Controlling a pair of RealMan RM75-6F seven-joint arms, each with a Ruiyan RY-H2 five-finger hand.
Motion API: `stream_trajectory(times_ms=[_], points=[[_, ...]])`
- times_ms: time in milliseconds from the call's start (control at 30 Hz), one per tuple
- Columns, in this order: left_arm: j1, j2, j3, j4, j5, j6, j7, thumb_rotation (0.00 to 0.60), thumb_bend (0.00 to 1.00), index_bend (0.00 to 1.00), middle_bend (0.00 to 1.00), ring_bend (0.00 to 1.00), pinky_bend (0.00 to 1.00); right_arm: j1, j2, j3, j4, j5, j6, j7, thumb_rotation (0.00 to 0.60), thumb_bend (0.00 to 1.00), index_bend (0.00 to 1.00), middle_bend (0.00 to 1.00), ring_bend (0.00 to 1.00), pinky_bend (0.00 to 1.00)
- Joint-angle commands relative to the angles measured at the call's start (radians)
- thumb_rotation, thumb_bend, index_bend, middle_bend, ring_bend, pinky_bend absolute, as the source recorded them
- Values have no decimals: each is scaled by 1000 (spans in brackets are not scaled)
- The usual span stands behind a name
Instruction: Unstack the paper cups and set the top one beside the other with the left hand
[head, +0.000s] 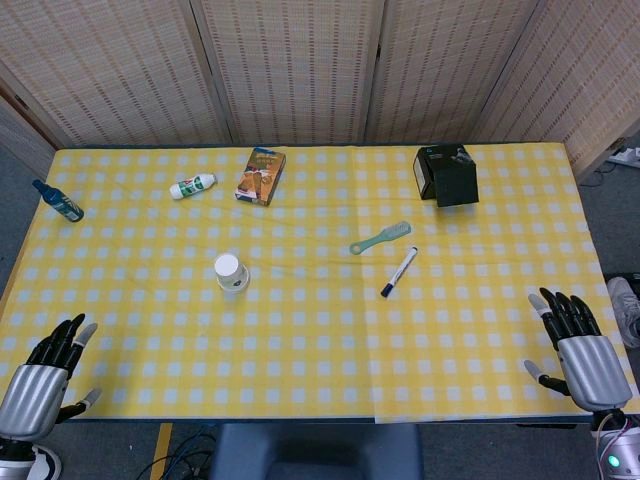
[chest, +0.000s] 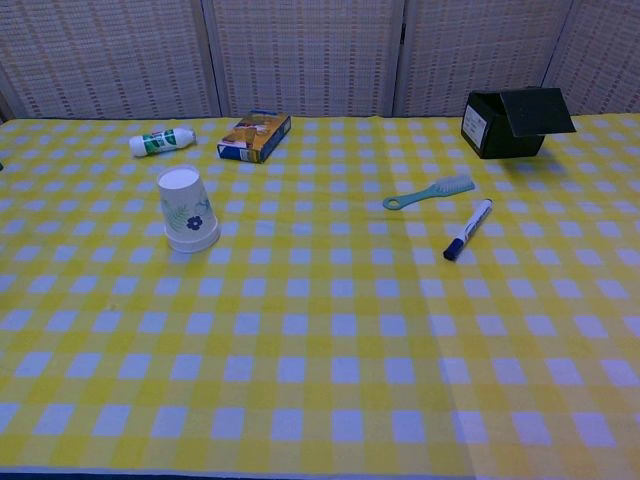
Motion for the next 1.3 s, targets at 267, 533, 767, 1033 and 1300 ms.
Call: stream_trajectory(times_ms=[267, 533, 767, 1033, 1300], points=[[-23, 37, -12, -28, 12, -12, -7, 600, 203, 71, 0, 0, 220, 4, 1, 0, -1, 3, -7, 1, 600, 214, 21, 0, 0, 0], [-192, 253, -26, -158, 82, -185, -207, 600, 203, 135, 0, 0, 220, 13, 8, -12, 1, -13, -26, 25, 600, 214, 21, 0, 0, 0], [-390, 372, -103, -253, -8, -456, -232, 600, 203, 172, 0, 0, 219, 21, 9, -20, -2, -18, -43, 31, 600, 213, 21, 0, 0, 0], [-563, 328, -187, -262, -192, -697, -55, 600, 203, 184, 0, 0, 220, 28, 6, -6, 6, -12, -37, 41, 600, 214, 21, 0, 0, 0], [-710, 211, -226, -142, -342, -871, 8, 600, 203, 192, 0, 0, 220, 58, 5, 15, 23, 59, -108, 64, 600, 214, 21, 0, 0, 0]])
